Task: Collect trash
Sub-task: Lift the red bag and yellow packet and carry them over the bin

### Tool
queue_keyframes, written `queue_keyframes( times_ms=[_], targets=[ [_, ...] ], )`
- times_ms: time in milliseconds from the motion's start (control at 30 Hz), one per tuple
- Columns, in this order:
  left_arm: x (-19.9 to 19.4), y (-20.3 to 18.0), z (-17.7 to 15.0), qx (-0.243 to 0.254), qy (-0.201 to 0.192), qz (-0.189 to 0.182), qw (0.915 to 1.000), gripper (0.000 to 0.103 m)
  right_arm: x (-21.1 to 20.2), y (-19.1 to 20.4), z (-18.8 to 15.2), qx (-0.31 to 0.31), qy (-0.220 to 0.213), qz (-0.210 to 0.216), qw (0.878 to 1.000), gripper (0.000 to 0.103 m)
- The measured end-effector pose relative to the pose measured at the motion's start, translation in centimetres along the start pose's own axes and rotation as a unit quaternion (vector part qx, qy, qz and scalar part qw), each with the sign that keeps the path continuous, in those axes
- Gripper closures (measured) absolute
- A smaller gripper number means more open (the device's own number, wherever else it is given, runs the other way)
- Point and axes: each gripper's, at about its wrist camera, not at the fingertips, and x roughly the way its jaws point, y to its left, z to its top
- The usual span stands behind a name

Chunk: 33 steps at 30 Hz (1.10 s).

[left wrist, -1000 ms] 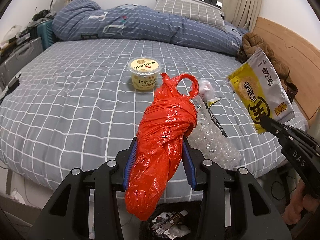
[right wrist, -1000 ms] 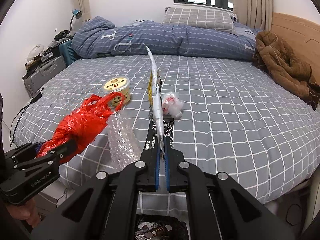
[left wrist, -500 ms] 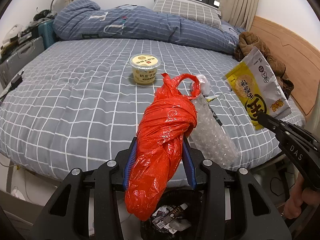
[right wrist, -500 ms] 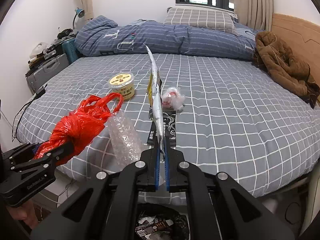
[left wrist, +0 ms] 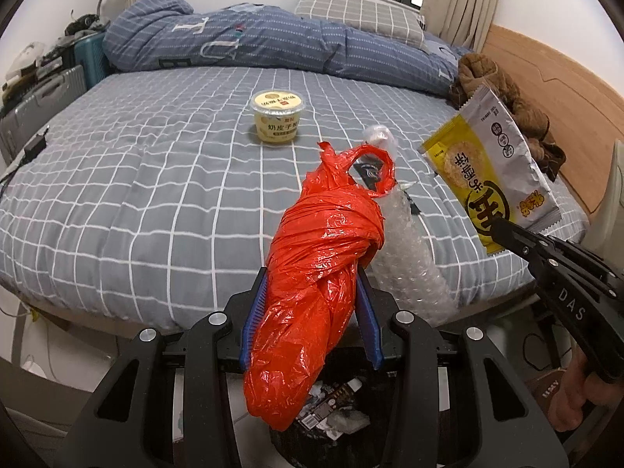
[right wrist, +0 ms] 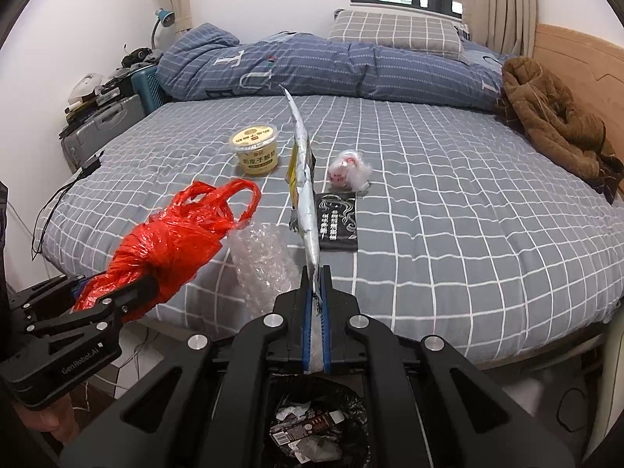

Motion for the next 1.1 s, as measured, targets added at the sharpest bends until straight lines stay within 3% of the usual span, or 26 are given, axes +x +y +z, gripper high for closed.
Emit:
queue_keyframes(
  times_ms=[667,1100],
  targets=[
    [-2.4,-0.1,-3.7,-0.01,0.015,-0.002,0.9998,0.062,-2.8,1.8,-4.3,-0.01,0.02,0.01,1.0,0.1],
    [-3.3,0.4,-9.2,-0.023,0.067,0.011,0.9974,0.062,-3.6,1.3,-10.1,-0.018,0.085,0.01,0.996,0.1]
  ],
)
